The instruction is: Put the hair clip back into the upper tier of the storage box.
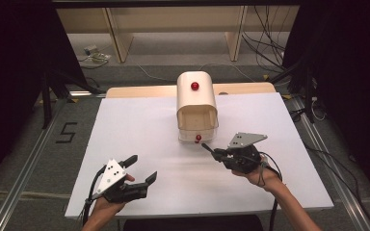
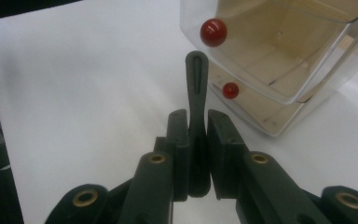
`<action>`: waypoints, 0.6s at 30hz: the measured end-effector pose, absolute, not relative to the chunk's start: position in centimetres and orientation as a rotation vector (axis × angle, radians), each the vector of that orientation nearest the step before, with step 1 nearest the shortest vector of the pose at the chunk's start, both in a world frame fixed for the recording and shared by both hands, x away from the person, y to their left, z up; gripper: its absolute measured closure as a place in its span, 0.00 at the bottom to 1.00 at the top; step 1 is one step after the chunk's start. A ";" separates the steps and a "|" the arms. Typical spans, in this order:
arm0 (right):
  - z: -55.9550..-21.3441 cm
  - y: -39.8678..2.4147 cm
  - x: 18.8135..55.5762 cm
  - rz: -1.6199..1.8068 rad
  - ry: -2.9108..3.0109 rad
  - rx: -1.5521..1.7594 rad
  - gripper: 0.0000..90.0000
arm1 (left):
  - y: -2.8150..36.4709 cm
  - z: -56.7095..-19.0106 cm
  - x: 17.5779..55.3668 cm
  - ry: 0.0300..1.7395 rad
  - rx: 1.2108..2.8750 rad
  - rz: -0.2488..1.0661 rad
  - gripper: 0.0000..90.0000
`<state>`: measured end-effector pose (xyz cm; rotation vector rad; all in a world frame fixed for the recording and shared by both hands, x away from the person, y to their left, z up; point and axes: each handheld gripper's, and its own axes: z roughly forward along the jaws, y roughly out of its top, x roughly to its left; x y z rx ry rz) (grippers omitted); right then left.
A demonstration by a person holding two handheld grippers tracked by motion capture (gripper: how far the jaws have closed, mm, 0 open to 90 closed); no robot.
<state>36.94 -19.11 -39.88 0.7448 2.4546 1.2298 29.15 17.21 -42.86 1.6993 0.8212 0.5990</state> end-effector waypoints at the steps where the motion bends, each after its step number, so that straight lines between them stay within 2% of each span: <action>1: -39.8 -19.1 37.0 1.238 2.450 0.747 0.89 | 17.2 -42.9 29.2 0.822 1.697 0.599 0.18; 18: -38.3 -19.4 37.2 1.333 2.393 0.757 0.89 | 17.3 -42.8 29.1 0.820 1.699 0.600 0.18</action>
